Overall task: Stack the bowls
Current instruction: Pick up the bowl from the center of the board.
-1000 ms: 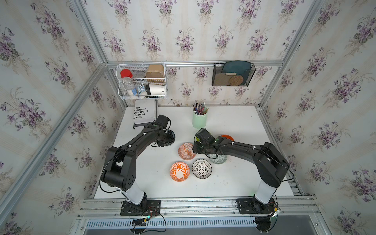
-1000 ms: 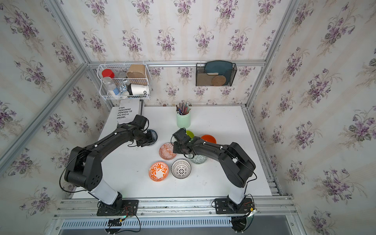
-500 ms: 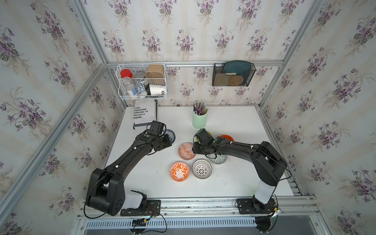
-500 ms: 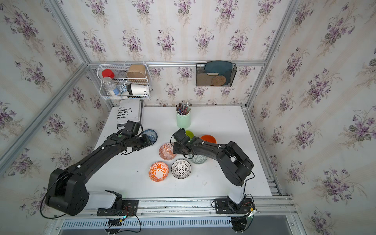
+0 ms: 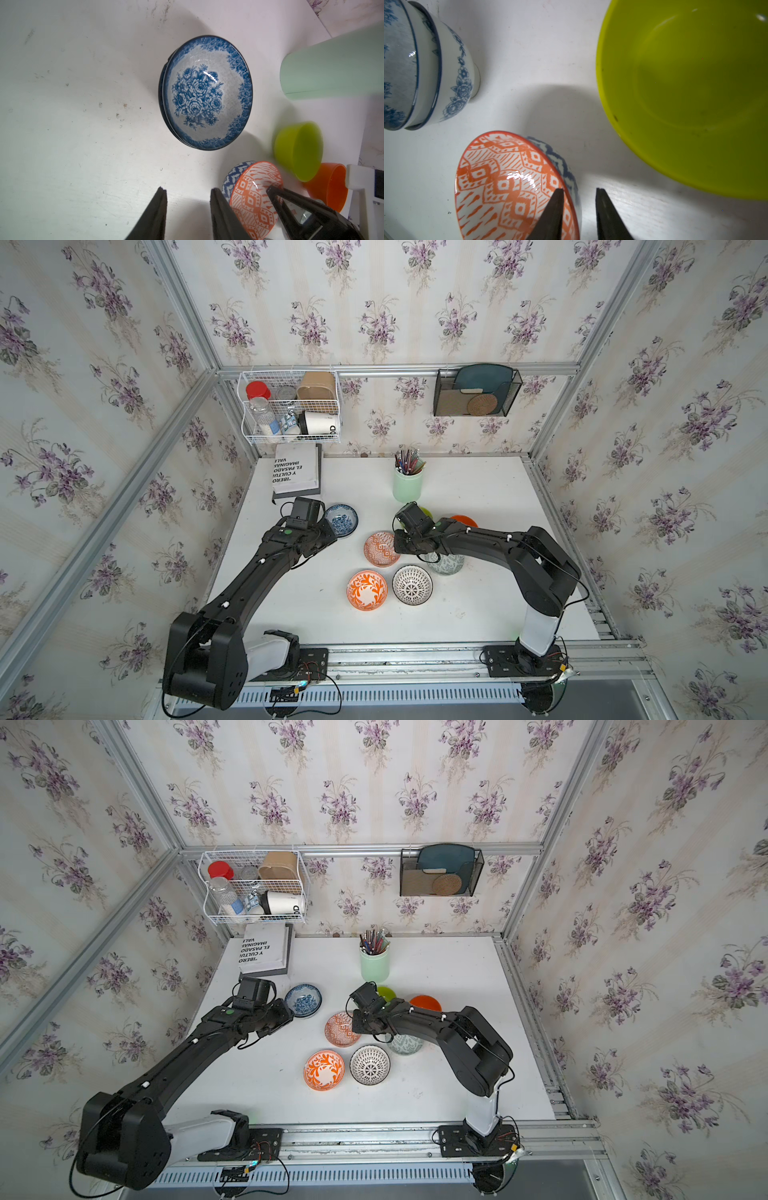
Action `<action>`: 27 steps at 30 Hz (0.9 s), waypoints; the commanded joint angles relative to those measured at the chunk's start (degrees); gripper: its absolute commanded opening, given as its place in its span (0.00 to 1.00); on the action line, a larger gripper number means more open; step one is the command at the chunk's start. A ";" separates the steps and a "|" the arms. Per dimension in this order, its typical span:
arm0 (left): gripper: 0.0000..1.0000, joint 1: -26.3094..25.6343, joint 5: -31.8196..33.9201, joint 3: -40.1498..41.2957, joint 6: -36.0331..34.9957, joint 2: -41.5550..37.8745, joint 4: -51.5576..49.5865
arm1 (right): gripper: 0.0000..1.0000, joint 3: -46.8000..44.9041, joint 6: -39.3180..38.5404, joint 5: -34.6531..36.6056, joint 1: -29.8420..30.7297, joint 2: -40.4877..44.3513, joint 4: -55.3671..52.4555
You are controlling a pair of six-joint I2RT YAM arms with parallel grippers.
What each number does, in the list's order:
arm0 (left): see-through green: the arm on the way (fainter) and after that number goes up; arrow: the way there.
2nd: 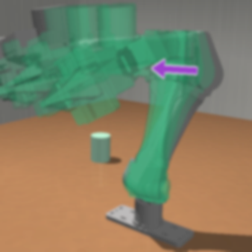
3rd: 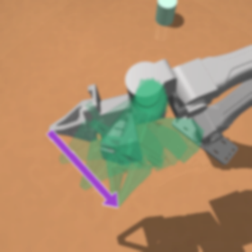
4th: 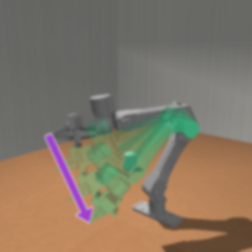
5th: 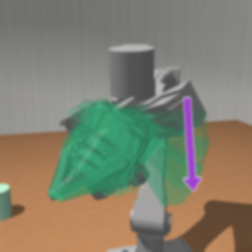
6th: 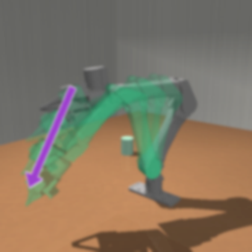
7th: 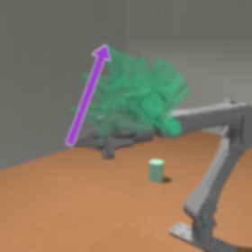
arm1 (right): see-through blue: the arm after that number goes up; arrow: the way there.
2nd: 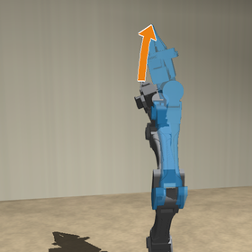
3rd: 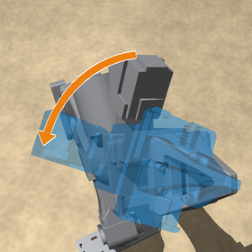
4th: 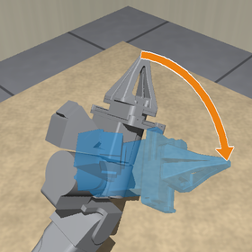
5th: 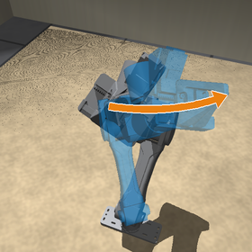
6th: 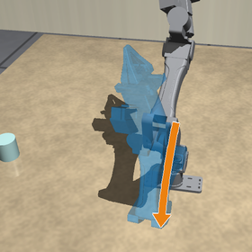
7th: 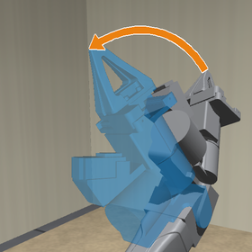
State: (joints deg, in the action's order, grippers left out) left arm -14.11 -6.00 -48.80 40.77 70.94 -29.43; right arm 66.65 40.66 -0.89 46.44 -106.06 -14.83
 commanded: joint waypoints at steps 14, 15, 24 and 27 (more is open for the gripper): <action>0.69 0.96 2.14 3.27 2.55 -3.88 3.41 | 0.00 2.68 1.18 1.32 0.06 0.06 -3.00; 0.78 0.95 2.13 3.27 2.48 -3.88 3.35 | 0.00 2.98 1.36 1.32 0.06 0.21 -3.22; 0.93 1.18 4.11 5.27 3.91 -7.20 3.16 | 0.00 12.44 0.39 2.73 0.06 0.72 -9.72; 0.93 1.35 5.84 7.13 5.23 -10.16 3.19 | 0.00 18.39 -0.60 3.29 0.07 -1.41 -13.15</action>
State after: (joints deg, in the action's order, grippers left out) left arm -12.95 -2.57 -42.74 44.53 62.61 -26.81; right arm 81.28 41.54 1.02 46.52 -106.19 -25.06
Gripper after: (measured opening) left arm 0.927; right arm 0.109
